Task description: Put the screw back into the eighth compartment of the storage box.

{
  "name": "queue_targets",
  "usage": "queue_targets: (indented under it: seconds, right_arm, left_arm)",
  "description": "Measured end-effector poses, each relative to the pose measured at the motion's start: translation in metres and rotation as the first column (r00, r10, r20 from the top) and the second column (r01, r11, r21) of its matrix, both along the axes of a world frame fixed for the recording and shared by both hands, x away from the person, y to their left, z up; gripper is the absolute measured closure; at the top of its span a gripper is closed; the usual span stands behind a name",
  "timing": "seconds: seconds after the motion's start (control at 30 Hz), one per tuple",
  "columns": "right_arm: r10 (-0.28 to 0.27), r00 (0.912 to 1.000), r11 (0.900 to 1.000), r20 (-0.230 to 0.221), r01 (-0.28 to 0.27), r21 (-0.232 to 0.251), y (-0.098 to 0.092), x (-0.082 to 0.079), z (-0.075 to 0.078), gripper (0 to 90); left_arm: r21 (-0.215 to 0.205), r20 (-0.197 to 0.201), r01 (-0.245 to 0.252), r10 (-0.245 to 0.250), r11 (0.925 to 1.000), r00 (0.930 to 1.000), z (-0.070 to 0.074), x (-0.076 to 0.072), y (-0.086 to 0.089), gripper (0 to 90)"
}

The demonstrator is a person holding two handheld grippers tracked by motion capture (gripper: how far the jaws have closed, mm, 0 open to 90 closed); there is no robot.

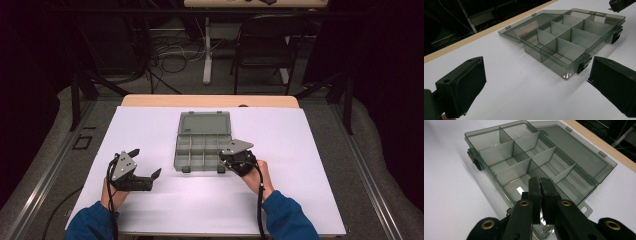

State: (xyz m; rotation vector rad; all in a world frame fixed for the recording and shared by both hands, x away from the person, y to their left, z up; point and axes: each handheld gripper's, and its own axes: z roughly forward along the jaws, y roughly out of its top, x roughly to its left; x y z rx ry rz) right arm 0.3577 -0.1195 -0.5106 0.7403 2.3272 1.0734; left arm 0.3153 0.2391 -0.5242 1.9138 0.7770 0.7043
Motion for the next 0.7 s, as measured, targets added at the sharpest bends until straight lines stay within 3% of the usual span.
queue_targets:
  seconds: [0.3, 0.4, 0.6, 0.7]
  right_arm:
    - [-0.036, 0.9985, 0.999, -0.042, 0.035, -0.025, 0.004, 0.011, -0.009, 87.0]
    - [-0.066, 0.9954, 0.998, -0.069, 0.064, -0.026, 0.004, 0.015, -0.013, 73.8]
    - [-0.089, 0.9953, 0.996, -0.039, 0.090, 0.027, -0.001, 0.013, -0.007, 51.7]
    - [-0.094, 0.9941, 0.995, -0.055, 0.096, 0.038, -0.006, 0.010, -0.003, 41.0]
  left_arm:
    - [0.001, -0.001, 0.003, -0.003, 1.0000, 1.0000, 0.000, 0.000, 0.000, 0.5]
    - [-0.003, 0.000, -0.004, 0.004, 1.0000, 1.0000, 0.000, 0.001, 0.001, 0.5]
    - [-0.002, 0.001, -0.004, 0.004, 1.0000, 1.0000, 0.000, 0.000, 0.001, 0.5]
    - [-0.003, -0.001, 0.001, -0.001, 1.0000, 1.0000, 0.000, 0.000, 0.002, 0.5]
